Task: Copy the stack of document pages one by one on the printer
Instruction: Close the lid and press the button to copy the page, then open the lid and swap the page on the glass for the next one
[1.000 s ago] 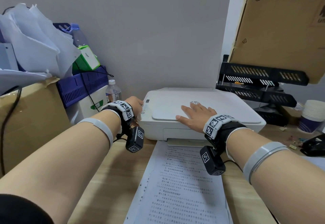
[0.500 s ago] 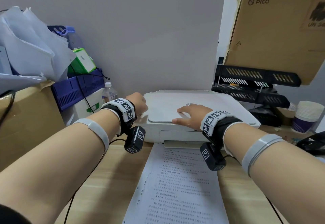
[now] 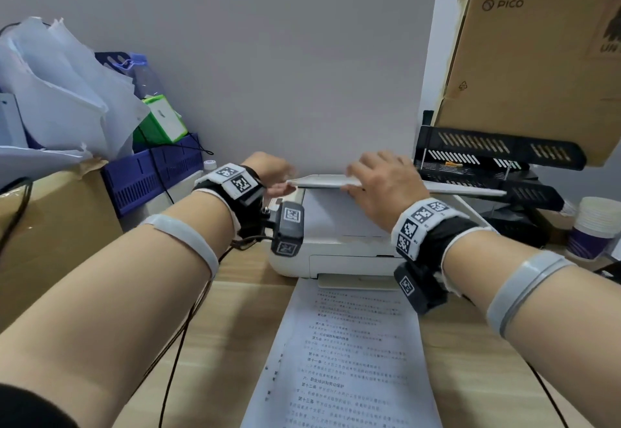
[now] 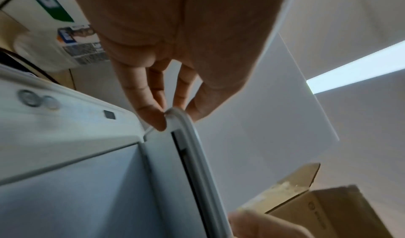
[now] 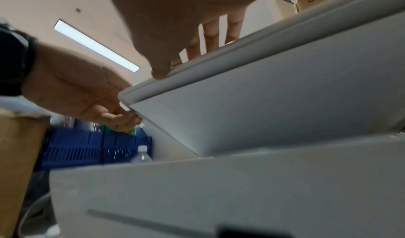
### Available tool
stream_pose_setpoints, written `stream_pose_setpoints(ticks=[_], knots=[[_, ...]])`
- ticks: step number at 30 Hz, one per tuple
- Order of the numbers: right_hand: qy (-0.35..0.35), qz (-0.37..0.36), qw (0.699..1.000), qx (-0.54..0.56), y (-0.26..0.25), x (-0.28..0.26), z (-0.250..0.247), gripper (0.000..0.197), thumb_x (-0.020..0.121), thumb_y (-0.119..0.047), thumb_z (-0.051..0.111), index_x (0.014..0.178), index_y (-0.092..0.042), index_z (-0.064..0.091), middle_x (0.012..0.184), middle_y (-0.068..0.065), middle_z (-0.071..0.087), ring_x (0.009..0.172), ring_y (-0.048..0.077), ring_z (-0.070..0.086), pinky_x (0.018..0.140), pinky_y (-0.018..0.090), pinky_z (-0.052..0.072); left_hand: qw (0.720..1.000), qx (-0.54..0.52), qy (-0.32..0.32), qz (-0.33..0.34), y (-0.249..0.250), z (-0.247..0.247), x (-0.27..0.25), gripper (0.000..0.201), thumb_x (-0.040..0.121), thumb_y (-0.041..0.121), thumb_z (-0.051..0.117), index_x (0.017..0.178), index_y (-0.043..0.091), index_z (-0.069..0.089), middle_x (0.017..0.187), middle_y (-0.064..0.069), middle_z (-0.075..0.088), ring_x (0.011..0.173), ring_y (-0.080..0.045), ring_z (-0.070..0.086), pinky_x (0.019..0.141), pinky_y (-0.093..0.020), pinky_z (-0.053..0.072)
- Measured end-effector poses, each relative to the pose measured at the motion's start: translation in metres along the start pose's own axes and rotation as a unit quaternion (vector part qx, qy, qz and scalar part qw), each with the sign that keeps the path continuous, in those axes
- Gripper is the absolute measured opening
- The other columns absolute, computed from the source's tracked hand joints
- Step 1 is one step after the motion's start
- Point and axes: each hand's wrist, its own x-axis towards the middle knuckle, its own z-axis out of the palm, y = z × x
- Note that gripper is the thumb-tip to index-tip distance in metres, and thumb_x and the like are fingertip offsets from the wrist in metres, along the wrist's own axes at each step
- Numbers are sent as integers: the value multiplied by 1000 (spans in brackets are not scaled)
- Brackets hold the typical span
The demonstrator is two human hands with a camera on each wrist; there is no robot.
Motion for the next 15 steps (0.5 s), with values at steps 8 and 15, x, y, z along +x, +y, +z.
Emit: stream_pose_setpoints(ticks=[8, 15], knots=[[59, 8, 995, 78, 3, 29, -3, 29, 77, -13, 64, 106, -18, 62, 100, 5, 54, 98, 30, 53, 84, 42, 39, 963, -202, 44, 170, 42, 4, 28, 10, 93, -5, 56, 84, 0, 54, 78, -16, 58, 70, -21, 61, 68, -28, 61], [-170, 66, 978, 101, 21, 8, 28, 19, 94, -34, 56, 113, -32, 58, 110, -7, 45, 103, 14, 44, 97, 40, 39, 971, -111, 34, 208, 54, 17, 69, 31, 83, 12, 62, 114, 11, 68, 113, -9, 70, 109, -21, 65, 89, -36, 57]])
